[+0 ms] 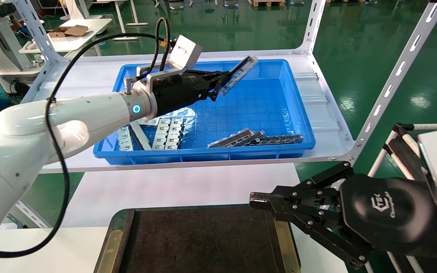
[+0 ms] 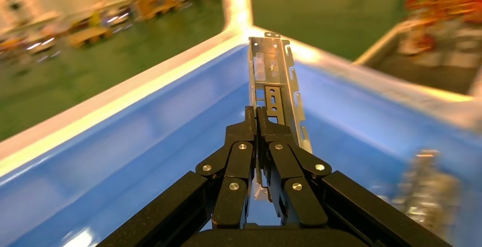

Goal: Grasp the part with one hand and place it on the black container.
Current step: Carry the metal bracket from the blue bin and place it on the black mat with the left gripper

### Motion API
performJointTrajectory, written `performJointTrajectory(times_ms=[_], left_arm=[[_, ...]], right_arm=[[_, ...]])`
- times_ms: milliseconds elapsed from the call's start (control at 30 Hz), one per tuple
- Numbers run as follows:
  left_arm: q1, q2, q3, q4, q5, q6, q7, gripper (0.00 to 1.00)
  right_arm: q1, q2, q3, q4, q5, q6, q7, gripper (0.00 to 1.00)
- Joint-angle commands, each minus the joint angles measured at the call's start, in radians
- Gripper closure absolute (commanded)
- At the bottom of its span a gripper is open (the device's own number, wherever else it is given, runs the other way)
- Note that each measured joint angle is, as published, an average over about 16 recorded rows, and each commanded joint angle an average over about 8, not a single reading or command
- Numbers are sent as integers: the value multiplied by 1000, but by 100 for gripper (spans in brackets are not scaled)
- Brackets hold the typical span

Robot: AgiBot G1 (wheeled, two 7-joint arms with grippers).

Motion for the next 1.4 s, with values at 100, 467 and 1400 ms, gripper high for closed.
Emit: performJointTrajectory(times_ms=[100, 467, 1400], left_arm=[[0, -35, -21, -9, -34, 146, 44, 100], [41, -128, -32, -26, -63, 376, 78, 100], [446, -507, 5, -812, -103, 127, -92, 100]], right_arm=[[0, 0, 0, 0, 0, 0, 0, 100], [0, 0, -1, 0, 0, 0, 0, 100], [0, 1, -1, 0, 1, 1, -1, 100]])
